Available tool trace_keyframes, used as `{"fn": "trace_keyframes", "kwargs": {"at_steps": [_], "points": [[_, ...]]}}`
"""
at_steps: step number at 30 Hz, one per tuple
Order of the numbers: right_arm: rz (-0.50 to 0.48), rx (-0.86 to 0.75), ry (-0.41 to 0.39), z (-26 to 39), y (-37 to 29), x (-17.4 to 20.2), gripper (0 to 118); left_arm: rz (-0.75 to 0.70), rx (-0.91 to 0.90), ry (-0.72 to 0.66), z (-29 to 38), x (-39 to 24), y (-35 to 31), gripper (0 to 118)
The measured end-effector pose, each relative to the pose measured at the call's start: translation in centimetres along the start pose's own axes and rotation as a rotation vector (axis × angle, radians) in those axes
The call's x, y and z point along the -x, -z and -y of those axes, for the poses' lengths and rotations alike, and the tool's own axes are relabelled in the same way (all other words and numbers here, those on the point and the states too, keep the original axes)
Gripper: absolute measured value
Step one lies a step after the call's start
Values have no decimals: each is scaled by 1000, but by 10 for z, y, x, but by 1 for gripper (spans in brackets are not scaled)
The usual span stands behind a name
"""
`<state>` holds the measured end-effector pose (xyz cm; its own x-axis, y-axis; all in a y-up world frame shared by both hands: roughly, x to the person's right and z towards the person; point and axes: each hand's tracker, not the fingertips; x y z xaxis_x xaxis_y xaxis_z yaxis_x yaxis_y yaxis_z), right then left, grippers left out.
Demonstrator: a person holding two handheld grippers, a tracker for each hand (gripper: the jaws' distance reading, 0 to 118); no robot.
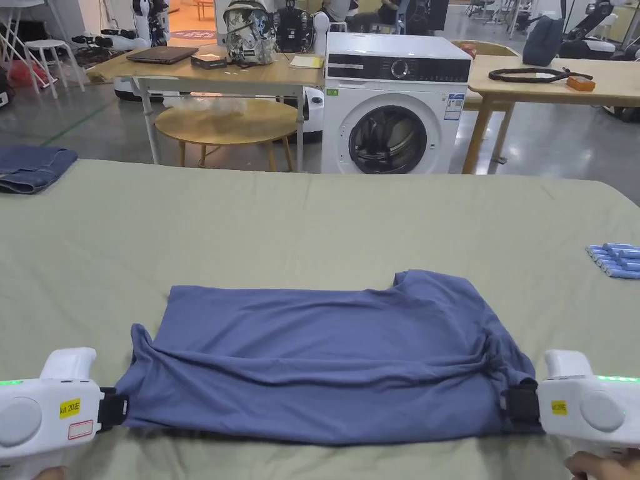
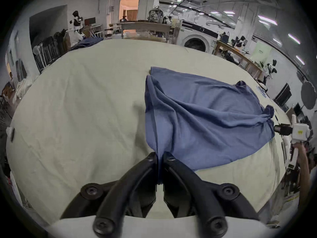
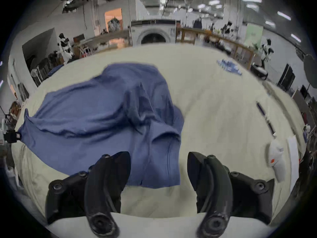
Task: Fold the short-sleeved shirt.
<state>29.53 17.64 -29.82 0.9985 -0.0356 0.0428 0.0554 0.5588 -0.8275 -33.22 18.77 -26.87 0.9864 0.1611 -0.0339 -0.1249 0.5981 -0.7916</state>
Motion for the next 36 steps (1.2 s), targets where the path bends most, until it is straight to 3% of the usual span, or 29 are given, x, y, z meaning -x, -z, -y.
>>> {"fn": "trace_keyframes", "kwargs": {"at_steps": [3, 6, 8, 9, 15, 22, 28, 36], "points": [[36, 83, -40, 6, 19, 2, 71, 2, 6, -3, 1, 1, 1, 0], [36, 26, -47, 4, 11, 3, 60, 8, 5, -16, 1, 2, 1, 0], [9, 11, -65, 5, 7, 9, 8, 13, 0, -22, 0, 7, 5, 0], [25, 19, -72, 4, 5, 10, 6, 11, 0, -19, -1, 7, 5, 0], [35, -47, -46, -6, -40, 12, 5, 30, -47, -19, -15, 3, -15, 0], [63, -115, -72, -18, -113, 26, 5, 29, -125, -9, -32, 11, -60, 0], [64, -67, -98, 29, -135, 29, 5, 24, -66, -1, 15, 33, -73, 0], [131, 63, -112, 116, -112, 39, 5, -23, 31, 15, 96, 39, -79, 0]]}}
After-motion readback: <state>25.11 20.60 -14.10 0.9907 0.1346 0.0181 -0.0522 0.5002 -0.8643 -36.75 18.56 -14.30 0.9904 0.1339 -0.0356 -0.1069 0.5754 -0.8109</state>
